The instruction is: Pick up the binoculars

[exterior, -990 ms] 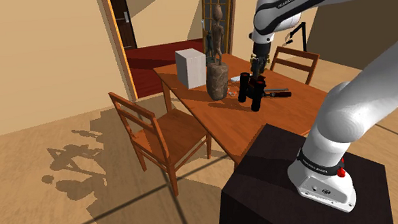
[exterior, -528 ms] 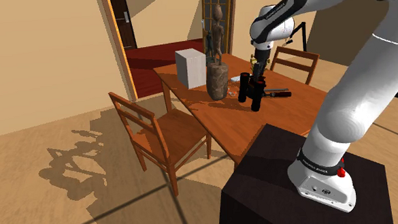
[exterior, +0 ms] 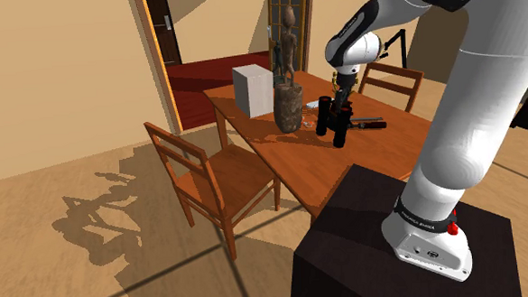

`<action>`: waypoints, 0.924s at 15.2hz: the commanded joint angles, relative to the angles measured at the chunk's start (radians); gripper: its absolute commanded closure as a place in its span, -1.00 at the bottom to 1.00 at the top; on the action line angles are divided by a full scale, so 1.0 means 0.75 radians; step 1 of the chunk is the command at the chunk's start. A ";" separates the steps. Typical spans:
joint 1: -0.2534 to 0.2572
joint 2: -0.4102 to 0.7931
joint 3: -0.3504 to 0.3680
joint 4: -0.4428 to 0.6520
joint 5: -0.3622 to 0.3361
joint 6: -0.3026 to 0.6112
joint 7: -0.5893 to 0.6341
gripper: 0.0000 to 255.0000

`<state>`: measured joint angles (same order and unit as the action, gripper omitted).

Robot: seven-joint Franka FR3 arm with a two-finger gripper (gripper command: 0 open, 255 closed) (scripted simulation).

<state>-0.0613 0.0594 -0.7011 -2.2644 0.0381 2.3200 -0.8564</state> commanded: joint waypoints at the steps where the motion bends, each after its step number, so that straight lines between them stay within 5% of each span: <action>1: -0.003 0.032 0.003 -0.008 0.030 0.033 -0.020 -1.00; 5: -0.009 0.072 0.010 -0.022 0.068 0.076 -0.047 -1.00; 6: -0.010 0.072 0.010 -0.023 0.069 0.077 -0.048 1.00; 14: -0.010 0.071 0.010 -0.022 0.068 0.076 -0.048 1.00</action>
<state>-0.0695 0.1110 -0.6951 -2.2807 0.0884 2.3766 -0.8923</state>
